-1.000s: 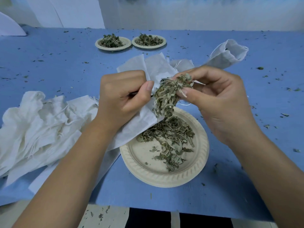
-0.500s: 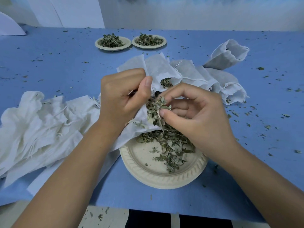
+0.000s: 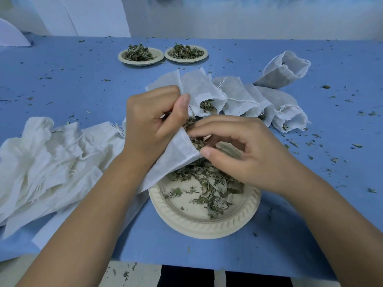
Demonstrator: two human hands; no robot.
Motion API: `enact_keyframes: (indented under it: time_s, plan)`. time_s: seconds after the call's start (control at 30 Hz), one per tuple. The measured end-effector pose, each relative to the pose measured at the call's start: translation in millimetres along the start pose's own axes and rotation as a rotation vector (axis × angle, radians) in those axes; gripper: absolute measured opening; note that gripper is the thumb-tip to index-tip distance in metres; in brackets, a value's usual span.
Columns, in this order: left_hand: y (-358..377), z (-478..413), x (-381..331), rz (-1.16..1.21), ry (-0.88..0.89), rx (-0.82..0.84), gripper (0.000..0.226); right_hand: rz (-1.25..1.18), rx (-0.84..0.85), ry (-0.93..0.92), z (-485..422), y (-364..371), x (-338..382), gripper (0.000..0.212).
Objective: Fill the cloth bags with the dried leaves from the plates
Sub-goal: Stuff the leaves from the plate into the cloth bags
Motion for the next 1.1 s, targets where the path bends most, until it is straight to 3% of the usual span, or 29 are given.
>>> enact_keyframes:
  time_s: [0.17, 0.43, 0.6, 0.8, 0.93, 1.0, 1.1]
  plan:
    - [2.4, 0.8, -4.8, 0.025, 0.019, 0.006, 0.051, 0.317, 0.113, -0.093, 1.0, 14.7, -2.0, 0.018]
    - [0.7, -0.5, -3.5, 0.063, 0.025, -0.056, 0.061, 0.082, -0.225, -0.235, 0.0, 0.1, -2.6, 0.009]
    - [2.8, 0.6, -6.8, 0.085, 0.074, 0.014, 0.059, 0.233, -0.097, -0.288, 2.8, 12.3, -1.8, 0.018]
    - [-1.2, -1.5, -5.4, 0.07, 0.078, -0.019, 0.062, -0.004, -0.138, -0.316, 3.7, -9.0, 4.0, 0.026]
    - [-1.9, -1.9, -6.3, 0.057, 0.077, -0.024, 0.062, -0.16, -0.206, -0.196, -0.5, -16.7, -1.4, 0.027]
    - [-2.0, -1.7, -6.2, 0.053, 0.067, -0.032, 0.062, -0.17, -0.135, -0.062, -2.6, -16.7, -5.7, 0.022]
    - [-2.3, -1.1, -5.6, 0.045, 0.062, -0.028, 0.062, -0.159, -0.035, 0.073, -3.9, -8.4, -9.3, 0.033]
Point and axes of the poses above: each hand's wrist, its own z-axis away from the middle knuckle, its own y-axis out of the palm, x = y × z, the point moved 1 cm from there along -z, towards the middle knuckle, and after that the axes turned 11 degrees about y, right-handed, at the moved point
